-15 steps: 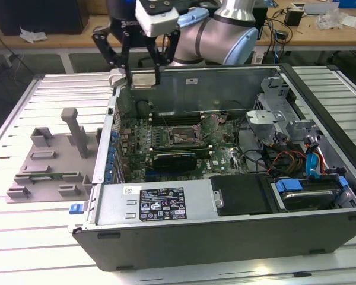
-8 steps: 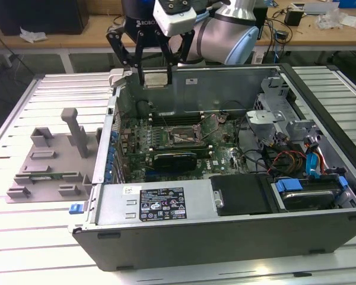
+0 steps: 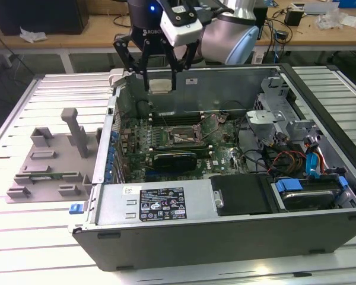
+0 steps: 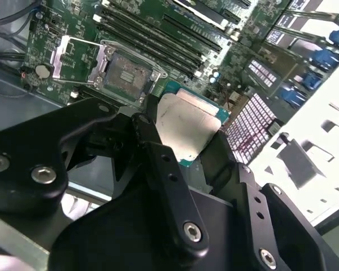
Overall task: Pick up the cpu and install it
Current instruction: 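Pick up the cpu and move it towards the insertion slot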
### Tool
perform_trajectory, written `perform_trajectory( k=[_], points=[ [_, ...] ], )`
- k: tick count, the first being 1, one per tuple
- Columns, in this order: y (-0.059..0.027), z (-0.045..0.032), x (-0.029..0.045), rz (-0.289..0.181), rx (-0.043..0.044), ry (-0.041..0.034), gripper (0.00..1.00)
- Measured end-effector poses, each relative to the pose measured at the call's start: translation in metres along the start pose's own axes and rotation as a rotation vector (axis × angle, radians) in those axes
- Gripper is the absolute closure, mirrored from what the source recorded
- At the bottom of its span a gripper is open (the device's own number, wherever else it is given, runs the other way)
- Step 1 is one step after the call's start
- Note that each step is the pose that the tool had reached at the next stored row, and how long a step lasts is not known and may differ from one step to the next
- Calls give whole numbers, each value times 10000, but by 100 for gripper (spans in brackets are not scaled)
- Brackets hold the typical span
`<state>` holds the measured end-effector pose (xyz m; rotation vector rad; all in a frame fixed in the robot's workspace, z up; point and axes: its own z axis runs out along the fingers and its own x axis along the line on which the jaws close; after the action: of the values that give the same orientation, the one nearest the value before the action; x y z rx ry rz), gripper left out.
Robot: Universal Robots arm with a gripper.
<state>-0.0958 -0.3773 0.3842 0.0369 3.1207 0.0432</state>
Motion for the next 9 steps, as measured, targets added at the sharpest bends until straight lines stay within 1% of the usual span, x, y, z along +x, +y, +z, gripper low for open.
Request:
perform_trajectory(
  k=[2, 3, 6, 8, 9],
  points=[
    [9, 43, -51, 0, 0, 38, 45],
    [16, 75, -91, -1, 2, 69, 45],
    [45, 146, -183, 4, 4, 137, 45],
    [71, 191, -240, 2, 4, 164, 45],
    [83, 210, -263, 0, 3, 166, 45]
  ],
)
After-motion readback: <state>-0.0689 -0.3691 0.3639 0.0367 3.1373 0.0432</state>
